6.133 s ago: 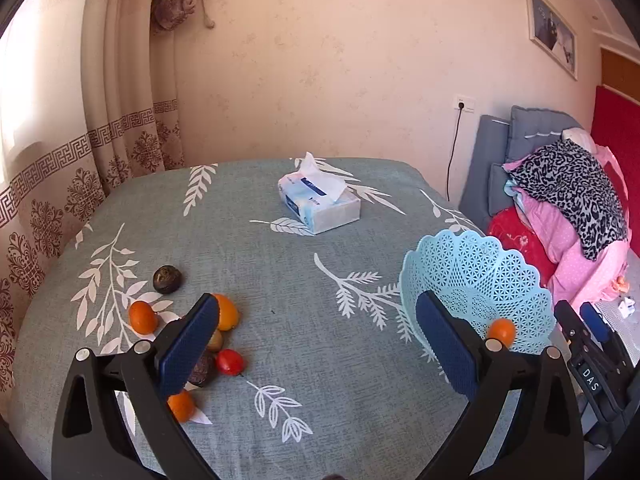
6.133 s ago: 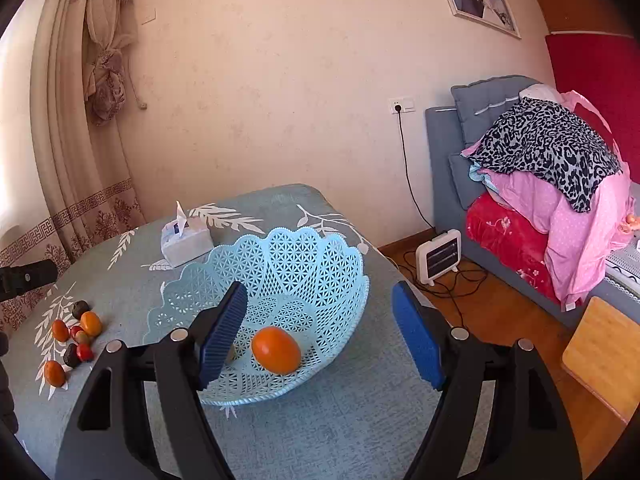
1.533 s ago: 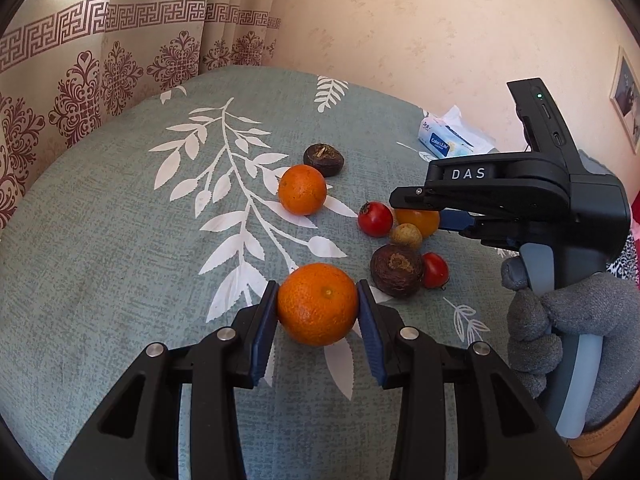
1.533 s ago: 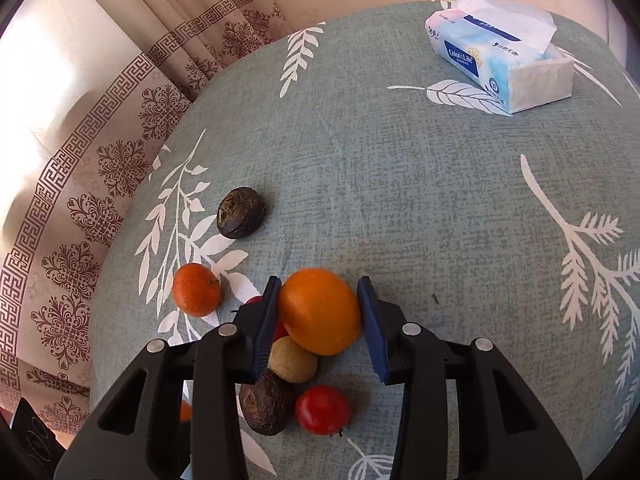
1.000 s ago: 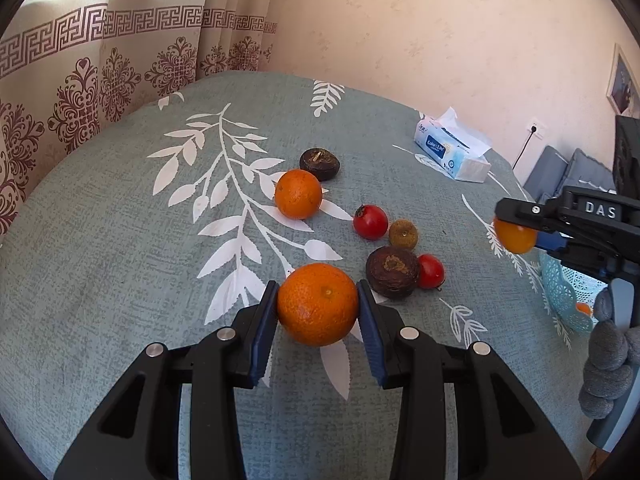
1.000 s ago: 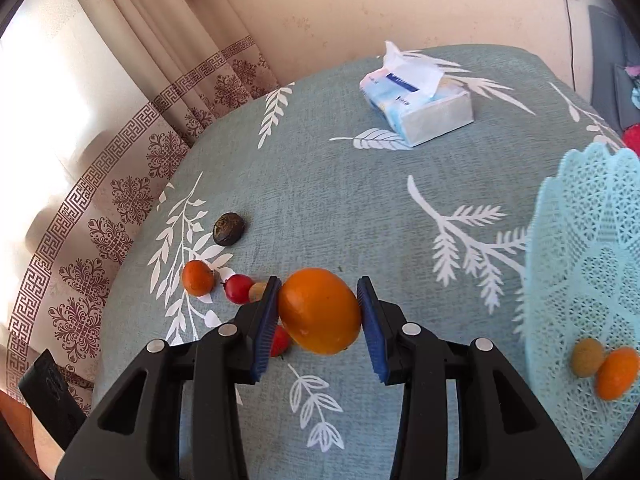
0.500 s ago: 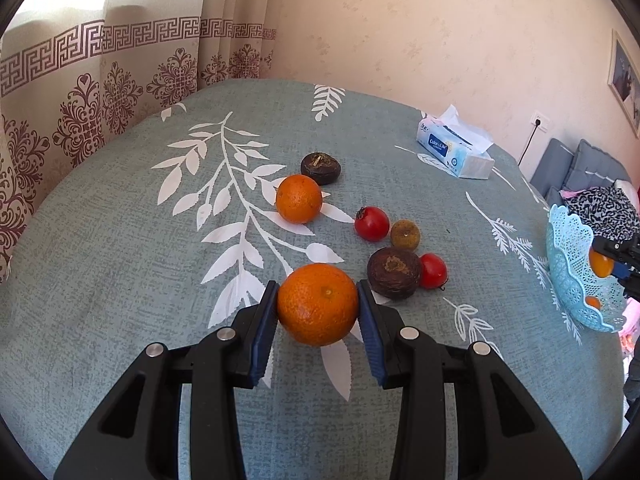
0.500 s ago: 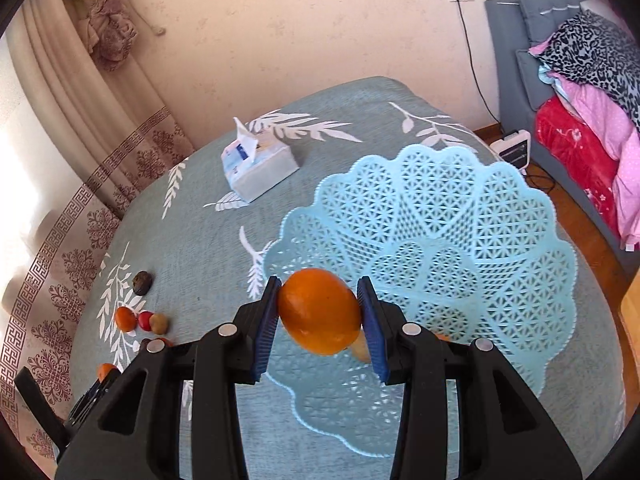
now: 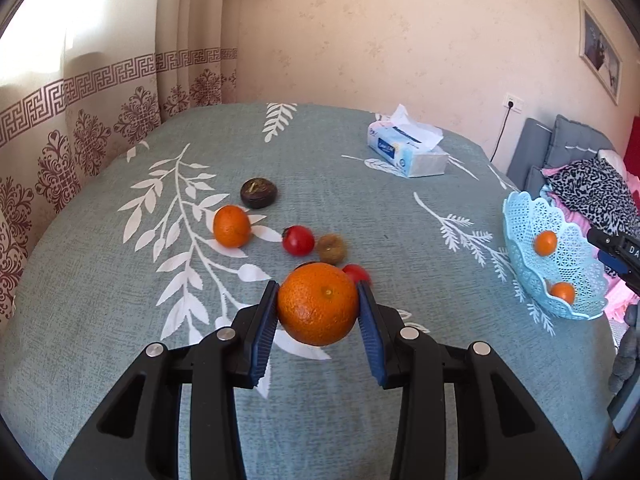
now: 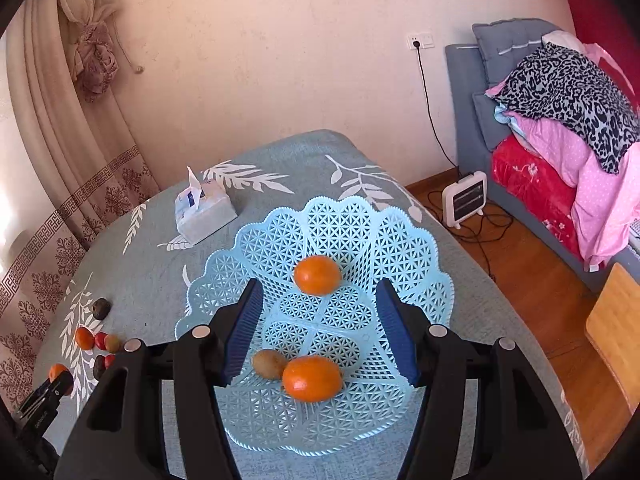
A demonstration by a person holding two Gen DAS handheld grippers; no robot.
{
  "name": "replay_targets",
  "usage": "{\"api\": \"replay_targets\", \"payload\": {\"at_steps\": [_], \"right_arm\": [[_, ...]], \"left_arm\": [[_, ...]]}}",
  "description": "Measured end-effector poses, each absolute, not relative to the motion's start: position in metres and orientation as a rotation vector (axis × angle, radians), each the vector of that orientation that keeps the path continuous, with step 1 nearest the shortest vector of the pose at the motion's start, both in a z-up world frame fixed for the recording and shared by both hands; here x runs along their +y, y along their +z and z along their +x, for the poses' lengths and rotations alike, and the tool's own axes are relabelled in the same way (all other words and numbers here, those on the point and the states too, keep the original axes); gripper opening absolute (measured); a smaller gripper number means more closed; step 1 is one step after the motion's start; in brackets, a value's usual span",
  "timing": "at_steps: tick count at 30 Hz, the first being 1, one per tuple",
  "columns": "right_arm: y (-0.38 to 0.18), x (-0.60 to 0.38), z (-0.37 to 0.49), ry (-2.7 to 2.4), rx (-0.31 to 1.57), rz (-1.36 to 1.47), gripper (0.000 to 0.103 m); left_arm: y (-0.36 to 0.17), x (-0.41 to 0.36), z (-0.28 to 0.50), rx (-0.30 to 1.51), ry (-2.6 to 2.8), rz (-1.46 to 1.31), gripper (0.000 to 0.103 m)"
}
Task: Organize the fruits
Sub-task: 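Carry the orange into the blue basket and open the left gripper, then move the left gripper back to the pile and grasp another orange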
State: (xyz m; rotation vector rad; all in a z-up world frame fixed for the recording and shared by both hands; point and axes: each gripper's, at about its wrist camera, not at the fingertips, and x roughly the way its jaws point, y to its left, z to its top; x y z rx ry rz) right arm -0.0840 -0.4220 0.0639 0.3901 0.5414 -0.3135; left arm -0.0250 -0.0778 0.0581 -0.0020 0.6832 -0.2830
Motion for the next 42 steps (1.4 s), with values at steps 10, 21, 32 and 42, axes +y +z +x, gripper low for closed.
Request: {"api": "replay_targets", "payload": {"at_steps": [10, 21, 32, 42], "right_arm": [[0.056, -0.412, -0.118, -0.462, 0.414, 0.24, 0.066], [0.047, -0.419, -0.137, -0.498, 0.364, 0.283, 0.071], [0.047, -0.421, -0.14, -0.499, 0.351, 0.297, 0.076], [0.047, -0.419, -0.139, -0.501, 0.354, 0.281, 0.076]], "left_arm": [[0.076, -0.158, -0.027, 0.683, -0.457, 0.064, 0.039], [0.078, -0.242, -0.025, 0.7, -0.637, 0.128, 0.039], [0.076, -0.27, -0.023, 0.699, -0.699, 0.13, 0.081], [0.086, -0.23, -0.012, 0.663, -0.577, 0.065, 0.088]]}}
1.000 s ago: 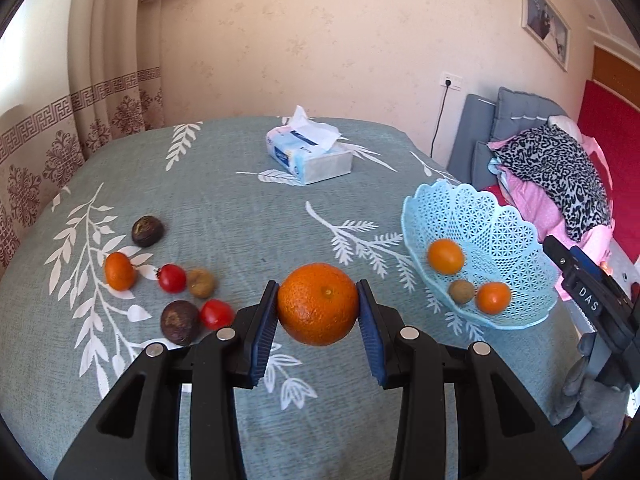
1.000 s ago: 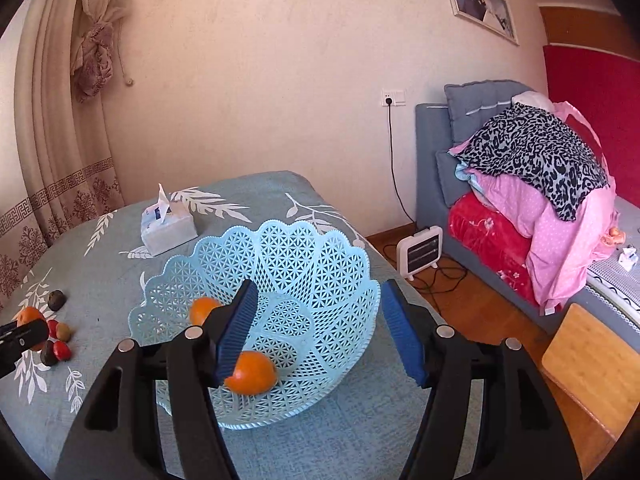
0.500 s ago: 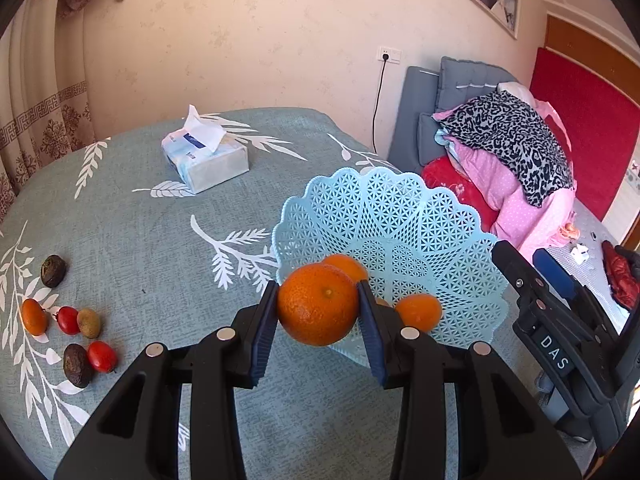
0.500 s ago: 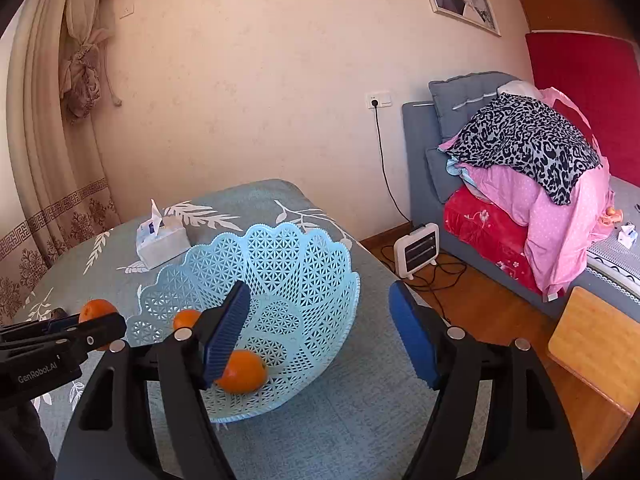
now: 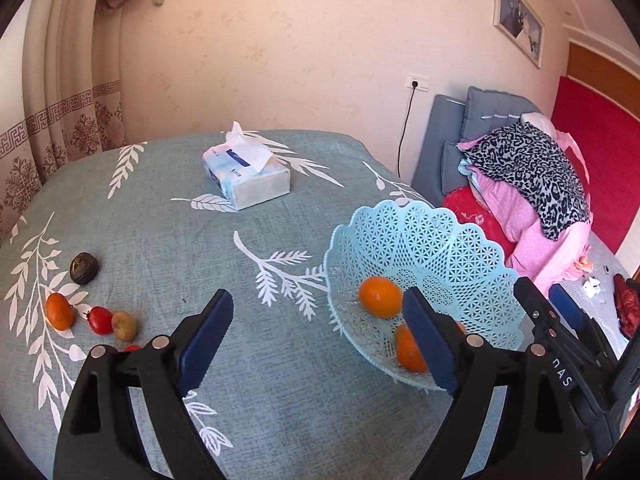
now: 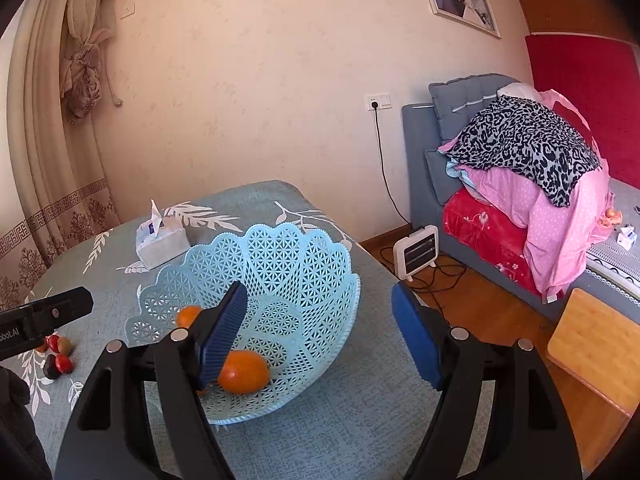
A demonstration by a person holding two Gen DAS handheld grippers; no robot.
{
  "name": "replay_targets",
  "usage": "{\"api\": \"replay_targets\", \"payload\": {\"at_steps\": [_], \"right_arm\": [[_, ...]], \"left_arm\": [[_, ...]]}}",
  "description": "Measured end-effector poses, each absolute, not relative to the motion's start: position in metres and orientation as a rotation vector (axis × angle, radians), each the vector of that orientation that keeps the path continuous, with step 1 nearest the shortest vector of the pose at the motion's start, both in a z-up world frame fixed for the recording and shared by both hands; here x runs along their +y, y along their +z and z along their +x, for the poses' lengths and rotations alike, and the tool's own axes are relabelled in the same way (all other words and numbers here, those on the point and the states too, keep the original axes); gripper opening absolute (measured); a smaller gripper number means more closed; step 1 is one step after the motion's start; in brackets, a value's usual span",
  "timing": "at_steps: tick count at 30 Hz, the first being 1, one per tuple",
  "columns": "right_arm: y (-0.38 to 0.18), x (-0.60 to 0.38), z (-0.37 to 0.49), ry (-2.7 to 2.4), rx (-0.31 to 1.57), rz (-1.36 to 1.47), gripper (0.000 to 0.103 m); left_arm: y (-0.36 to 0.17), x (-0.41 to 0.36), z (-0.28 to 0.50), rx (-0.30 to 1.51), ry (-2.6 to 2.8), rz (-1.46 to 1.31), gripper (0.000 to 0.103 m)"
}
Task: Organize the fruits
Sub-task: 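Move the left gripper back to the pile and grasp another orange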
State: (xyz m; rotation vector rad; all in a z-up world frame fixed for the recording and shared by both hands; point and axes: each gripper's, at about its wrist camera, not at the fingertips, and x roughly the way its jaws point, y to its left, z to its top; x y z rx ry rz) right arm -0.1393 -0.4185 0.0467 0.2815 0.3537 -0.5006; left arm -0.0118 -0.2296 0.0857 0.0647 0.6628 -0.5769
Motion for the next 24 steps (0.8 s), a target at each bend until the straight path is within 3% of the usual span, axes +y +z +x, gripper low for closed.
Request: {"api": "replay_targets", "payload": {"at_steps": [24], "right_arm": [[0.046, -0.405, -0.131, -0.536, 0.378, 0.209, 0.076]], "left_arm": [[0.08, -0.097, 0.024, 0.624, -0.285, 0.009, 0.091]]}}
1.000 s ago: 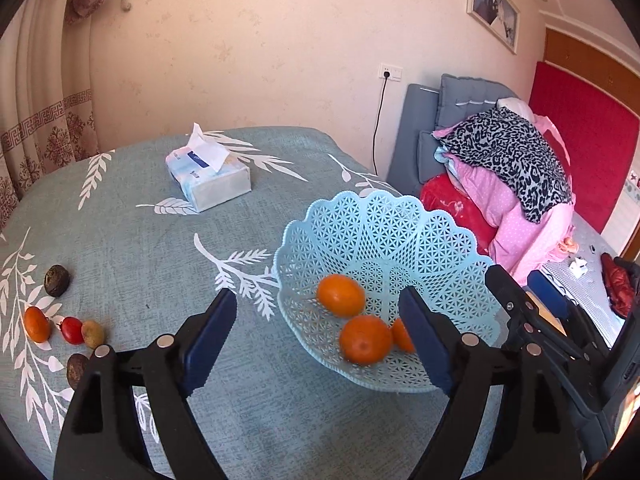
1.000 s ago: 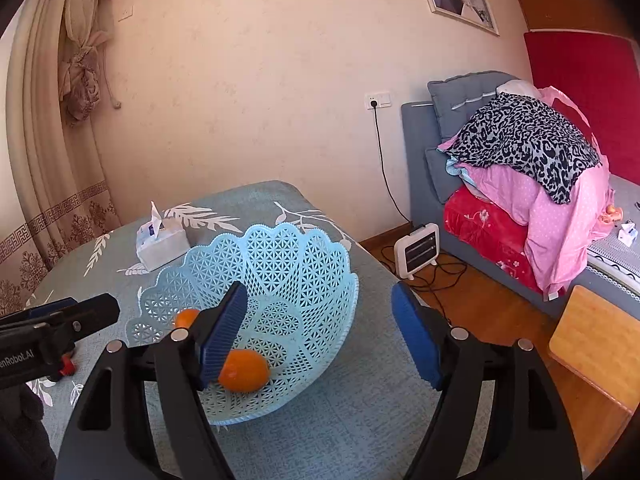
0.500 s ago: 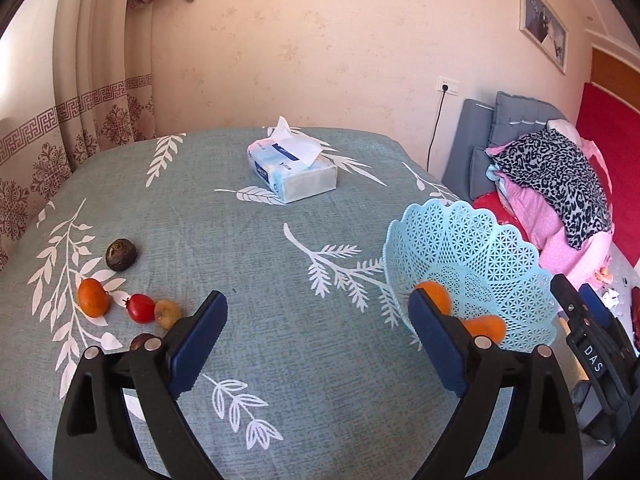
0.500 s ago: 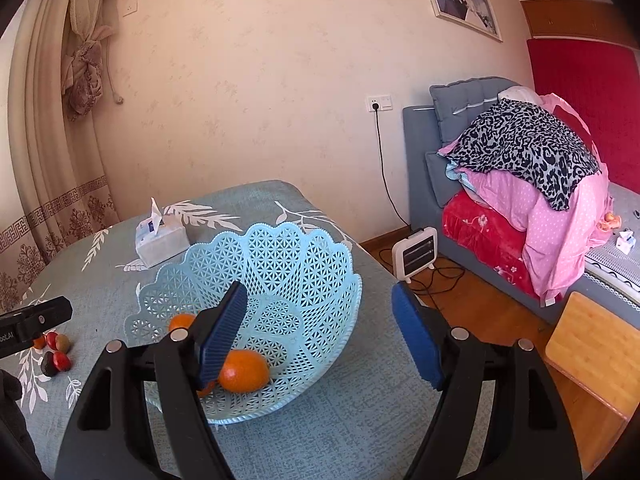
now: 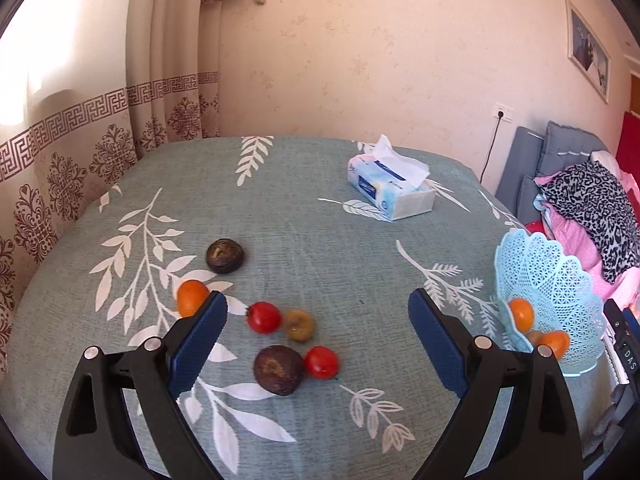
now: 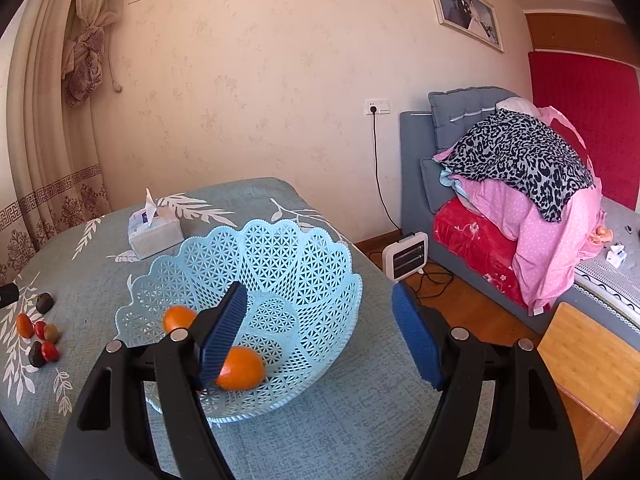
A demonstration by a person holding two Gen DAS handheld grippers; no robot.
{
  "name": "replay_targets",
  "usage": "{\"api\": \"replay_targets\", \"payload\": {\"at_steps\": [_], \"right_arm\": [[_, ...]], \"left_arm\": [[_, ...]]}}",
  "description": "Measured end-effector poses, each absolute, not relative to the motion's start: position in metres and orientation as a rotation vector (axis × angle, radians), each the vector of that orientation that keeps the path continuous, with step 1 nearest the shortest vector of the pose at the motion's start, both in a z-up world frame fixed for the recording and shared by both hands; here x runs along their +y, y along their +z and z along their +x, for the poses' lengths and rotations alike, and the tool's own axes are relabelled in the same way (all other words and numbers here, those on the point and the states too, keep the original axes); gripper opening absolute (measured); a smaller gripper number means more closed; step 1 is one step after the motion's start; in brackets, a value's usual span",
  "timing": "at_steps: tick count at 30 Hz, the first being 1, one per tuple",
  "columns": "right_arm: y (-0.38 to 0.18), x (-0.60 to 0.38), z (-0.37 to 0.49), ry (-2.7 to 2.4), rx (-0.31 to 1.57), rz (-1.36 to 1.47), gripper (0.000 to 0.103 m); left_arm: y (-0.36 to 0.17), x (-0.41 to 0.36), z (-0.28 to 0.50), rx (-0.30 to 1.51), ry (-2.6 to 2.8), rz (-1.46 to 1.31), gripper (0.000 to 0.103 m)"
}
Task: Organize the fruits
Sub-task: 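Move the left gripper back to the pile and grasp another orange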
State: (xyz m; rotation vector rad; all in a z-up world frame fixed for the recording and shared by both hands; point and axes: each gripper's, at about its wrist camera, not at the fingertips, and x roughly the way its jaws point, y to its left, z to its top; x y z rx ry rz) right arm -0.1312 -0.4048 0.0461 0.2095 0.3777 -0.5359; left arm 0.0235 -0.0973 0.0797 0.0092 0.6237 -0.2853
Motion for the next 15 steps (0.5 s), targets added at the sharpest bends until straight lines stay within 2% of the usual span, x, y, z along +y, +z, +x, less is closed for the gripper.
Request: {"api": "replay_targets", "payload": {"at_steps": [8, 15], "right_arm": [[0.05, -0.387, -0.126, -0.494, 0.422, 0.178, 0.076], [0.061, -0.357, -0.117, -0.378, 0.443, 0.178, 0.076]], "left_arm": [[0.068, -0.033, 0.055, 0.666, -0.129, -0.008, 0.091], [0.055, -0.026, 0.078, 0.72, -0.147, 0.003, 0.084]]}}
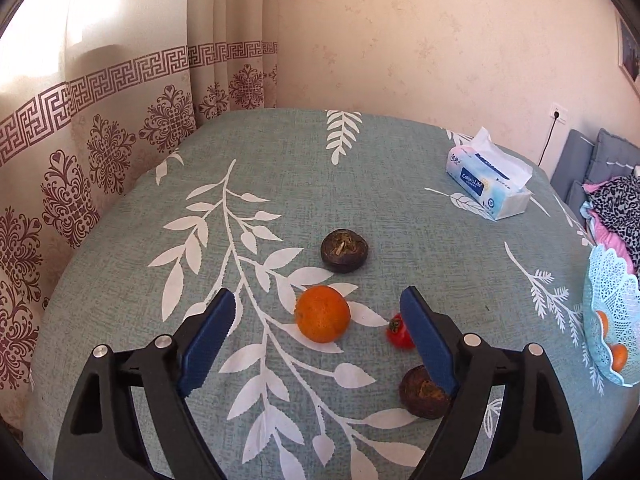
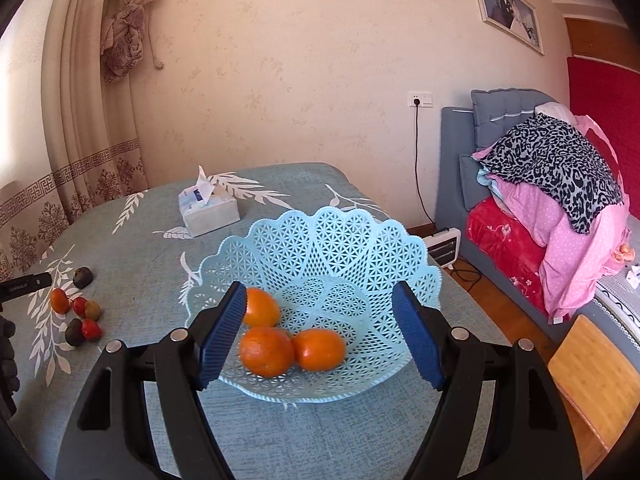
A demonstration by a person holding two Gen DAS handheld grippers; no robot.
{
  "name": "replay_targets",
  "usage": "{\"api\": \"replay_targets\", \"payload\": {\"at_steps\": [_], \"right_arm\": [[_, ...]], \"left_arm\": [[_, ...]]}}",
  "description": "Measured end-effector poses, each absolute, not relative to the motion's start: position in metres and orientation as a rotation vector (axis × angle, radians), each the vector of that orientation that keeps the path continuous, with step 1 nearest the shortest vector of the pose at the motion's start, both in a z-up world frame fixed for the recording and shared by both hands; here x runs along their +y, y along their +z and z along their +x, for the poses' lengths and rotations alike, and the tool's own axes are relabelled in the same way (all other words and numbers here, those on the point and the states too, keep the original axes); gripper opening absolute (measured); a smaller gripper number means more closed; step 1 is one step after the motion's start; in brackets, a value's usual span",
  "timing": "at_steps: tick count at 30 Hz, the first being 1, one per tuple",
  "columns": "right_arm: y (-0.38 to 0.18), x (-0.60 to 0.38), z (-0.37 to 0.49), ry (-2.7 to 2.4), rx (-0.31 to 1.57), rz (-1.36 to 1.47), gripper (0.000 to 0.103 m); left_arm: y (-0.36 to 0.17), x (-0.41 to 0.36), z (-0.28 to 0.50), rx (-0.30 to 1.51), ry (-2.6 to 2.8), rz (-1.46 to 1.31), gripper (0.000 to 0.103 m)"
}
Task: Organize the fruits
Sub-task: 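Move the left gripper back to the pile and grasp another orange, then grasp the dark brown round fruit with the right gripper while the left holds the orange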
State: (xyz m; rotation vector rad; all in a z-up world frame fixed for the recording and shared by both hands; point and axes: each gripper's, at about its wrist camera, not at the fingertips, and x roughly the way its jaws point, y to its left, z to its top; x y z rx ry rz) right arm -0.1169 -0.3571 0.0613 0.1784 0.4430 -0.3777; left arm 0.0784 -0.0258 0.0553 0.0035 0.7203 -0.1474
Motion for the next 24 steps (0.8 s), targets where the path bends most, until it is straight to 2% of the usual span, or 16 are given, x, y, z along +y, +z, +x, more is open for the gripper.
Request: {"api": "replay_targets", "payload": {"at_steps": [5, 7, 11, 13, 20, 21, 22, 24], "right_arm": [[0.063, -0.334, -0.103, -0.263, 0.498, 0.193, 0.076], [0.06, -0.323, -0.096, -0.2, 0.532, 0.2, 0.076], [0.055, -0.29, -0.082, -0.07, 0.592, 0.187, 0.076], [0.053, -0.269, -0.074, -0.002, 0.618, 0.161, 0.076], [0.045, -0.198, -0.042, 0.24, 0.72, 0.105, 0.076], [0.043, -0.19, -0.038, 0.27, 0.739, 0.111, 0.076], [0.041, -0.183, -0.034, 0.296, 0.757, 0.119, 0.076], [0.036, -0.17, -0.027, 0.334, 0.796, 0.133, 0.072]], "left_arm": [[0.039, -0.035, 0.089, 0.768, -0.192, 0.019, 0.071], [0.032, -0.036, 0.094, 0.79, -0.209, 0.015, 0.06], [0.022, -0.032, 0.099, 0.804, -0.21, -0.014, 0.049], [0.023, -0.027, 0.097, 0.793, -0.201, -0.032, 0.035], [0.029, -0.013, 0.084, 0.736, -0.187, -0.076, 0.03], [0.031, -0.01, 0.082, 0.728, -0.184, -0.082, 0.027], [0.033, -0.007, 0.08, 0.718, -0.181, -0.093, 0.02], [0.038, 0.0, 0.077, 0.699, -0.176, -0.119, 0.02]]}}
